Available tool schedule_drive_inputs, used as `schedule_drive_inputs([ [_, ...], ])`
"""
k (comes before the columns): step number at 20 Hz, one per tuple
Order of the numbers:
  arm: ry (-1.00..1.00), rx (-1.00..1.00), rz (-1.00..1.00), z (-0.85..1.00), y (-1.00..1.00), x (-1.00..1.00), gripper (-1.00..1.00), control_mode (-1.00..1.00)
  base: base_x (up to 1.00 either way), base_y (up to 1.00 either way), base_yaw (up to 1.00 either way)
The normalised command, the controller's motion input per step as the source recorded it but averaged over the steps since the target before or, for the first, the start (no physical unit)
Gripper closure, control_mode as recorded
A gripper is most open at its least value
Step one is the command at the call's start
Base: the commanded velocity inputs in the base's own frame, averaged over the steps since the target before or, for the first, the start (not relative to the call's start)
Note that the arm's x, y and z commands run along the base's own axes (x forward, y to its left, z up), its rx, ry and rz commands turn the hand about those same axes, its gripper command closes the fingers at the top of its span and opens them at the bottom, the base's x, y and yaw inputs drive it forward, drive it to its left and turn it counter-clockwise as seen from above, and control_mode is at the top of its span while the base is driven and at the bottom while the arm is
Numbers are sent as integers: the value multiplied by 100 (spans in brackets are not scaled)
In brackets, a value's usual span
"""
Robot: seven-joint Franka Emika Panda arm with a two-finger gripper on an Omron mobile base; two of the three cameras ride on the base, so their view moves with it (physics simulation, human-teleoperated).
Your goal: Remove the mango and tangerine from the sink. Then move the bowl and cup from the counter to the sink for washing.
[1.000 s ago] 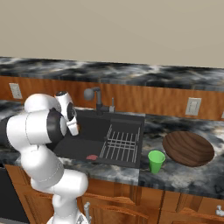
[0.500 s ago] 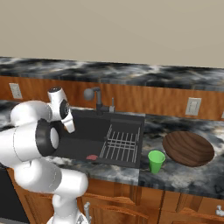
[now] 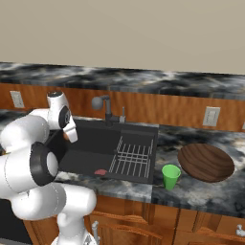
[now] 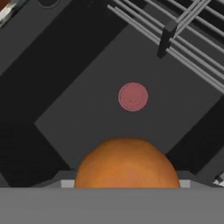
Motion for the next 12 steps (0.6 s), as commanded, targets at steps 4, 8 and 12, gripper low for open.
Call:
schedule_drive_inputs([
  [4, 0, 3, 6, 22, 25, -8, 100, -100, 0, 0, 0],
  [8, 0, 0, 1, 13, 33, -1, 100, -100, 0, 0, 0],
  [12, 0, 0, 0, 5, 40, 0, 100, -100, 0, 0, 0],
])
